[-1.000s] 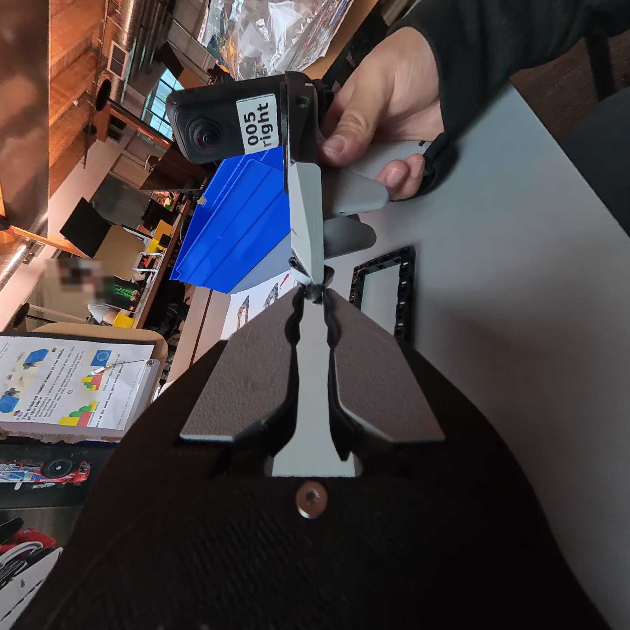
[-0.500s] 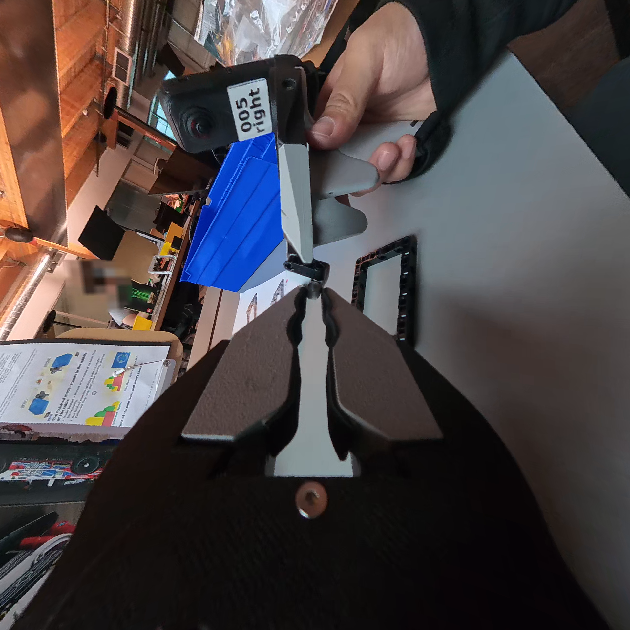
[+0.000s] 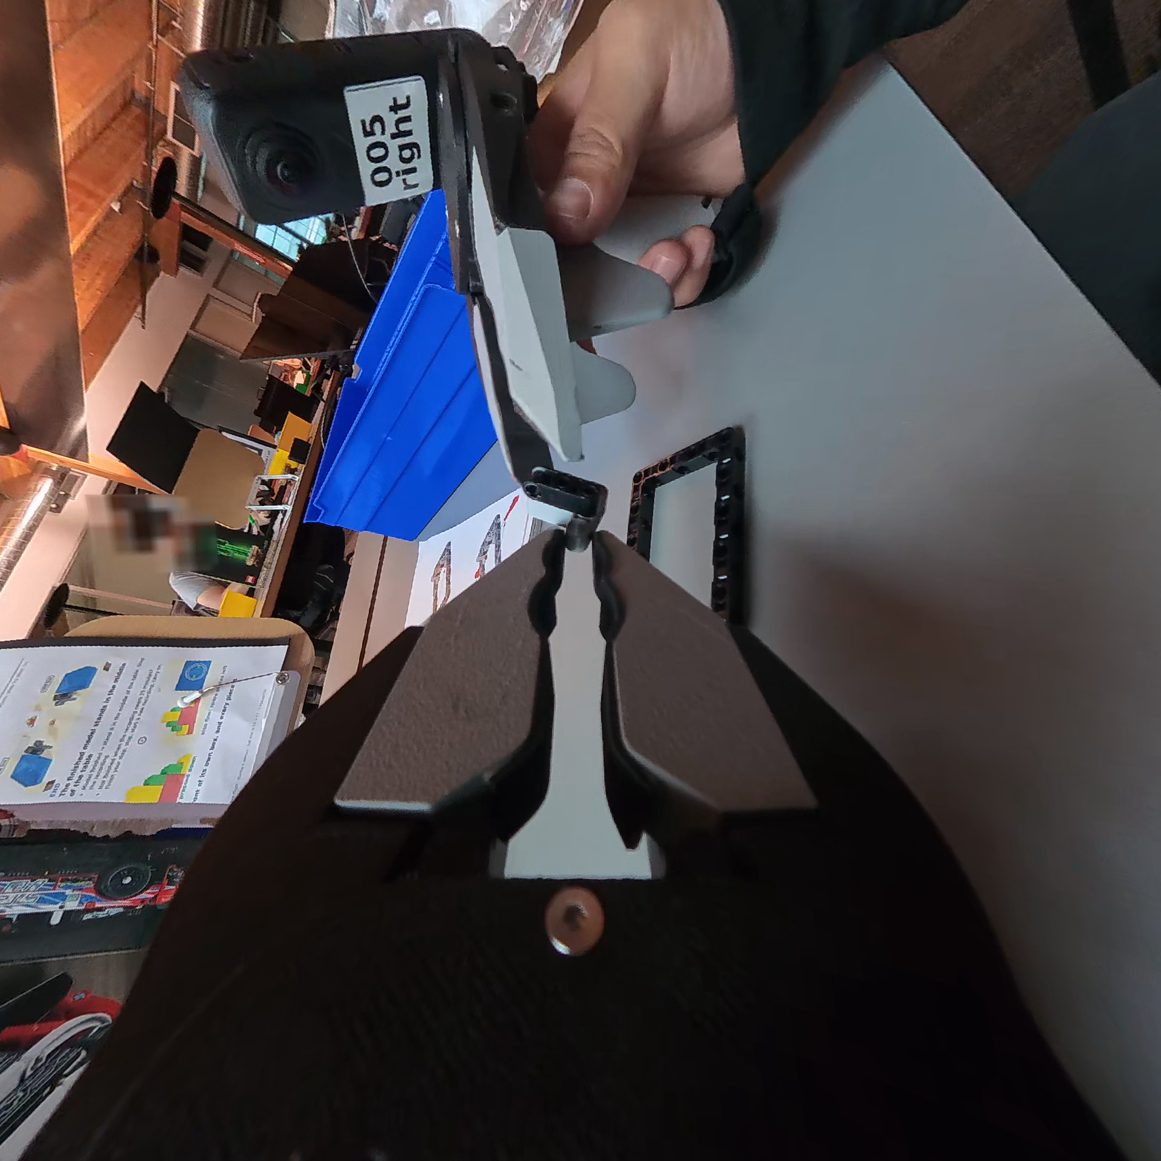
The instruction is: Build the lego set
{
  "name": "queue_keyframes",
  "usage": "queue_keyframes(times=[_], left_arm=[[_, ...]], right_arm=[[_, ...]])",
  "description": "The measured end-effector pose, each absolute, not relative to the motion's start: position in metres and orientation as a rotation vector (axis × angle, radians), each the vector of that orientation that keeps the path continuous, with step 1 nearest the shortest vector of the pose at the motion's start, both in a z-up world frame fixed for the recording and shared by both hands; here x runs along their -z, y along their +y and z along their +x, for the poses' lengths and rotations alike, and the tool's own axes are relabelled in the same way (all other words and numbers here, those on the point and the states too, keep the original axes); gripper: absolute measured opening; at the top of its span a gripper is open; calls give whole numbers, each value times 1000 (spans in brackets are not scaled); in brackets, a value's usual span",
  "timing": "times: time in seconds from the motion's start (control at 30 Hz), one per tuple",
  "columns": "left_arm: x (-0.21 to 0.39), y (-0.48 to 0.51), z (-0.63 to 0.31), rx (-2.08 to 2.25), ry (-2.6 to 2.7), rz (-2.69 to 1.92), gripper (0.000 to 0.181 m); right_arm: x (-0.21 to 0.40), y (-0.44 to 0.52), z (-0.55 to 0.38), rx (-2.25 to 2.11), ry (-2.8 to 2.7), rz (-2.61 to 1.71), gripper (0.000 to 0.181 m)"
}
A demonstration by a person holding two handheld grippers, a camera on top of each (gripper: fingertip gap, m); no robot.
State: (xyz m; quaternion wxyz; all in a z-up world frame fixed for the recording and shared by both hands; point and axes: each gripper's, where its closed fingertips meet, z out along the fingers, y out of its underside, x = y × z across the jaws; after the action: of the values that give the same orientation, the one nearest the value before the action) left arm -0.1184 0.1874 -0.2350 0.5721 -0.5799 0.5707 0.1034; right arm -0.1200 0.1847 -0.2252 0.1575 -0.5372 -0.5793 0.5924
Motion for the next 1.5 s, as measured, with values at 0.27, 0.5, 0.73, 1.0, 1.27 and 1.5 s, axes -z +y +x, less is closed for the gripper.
queue_keyframes(times=[0.27, 0.5, 0.73, 1.0, 1.27, 1.5], left_arm=[[244, 185, -118, -155, 1338, -1457, 13], [260, 173, -133, 463, 1242, -1874, 67], [298, 188, -146, 507, 1312, -2093, 90], [296, 194, -139, 585, 1296, -2040, 67], [296, 192, -137, 589, 1290, -2038, 60], [296, 192, -136, 575, 1282, -2040, 58]], right_arm=[[232, 181, -127, -1595, -1697, -1539, 13], [262, 182, -132, -1128, -1878, -1440, 13], [277, 188, -143, -919, -1968, -1373, 13], [278, 194, -143, -996, -1956, -1408, 13], [284, 193, -144, -961, -1991, -1420, 13], [285, 196, -144, -879, -1975, -1384, 14]])
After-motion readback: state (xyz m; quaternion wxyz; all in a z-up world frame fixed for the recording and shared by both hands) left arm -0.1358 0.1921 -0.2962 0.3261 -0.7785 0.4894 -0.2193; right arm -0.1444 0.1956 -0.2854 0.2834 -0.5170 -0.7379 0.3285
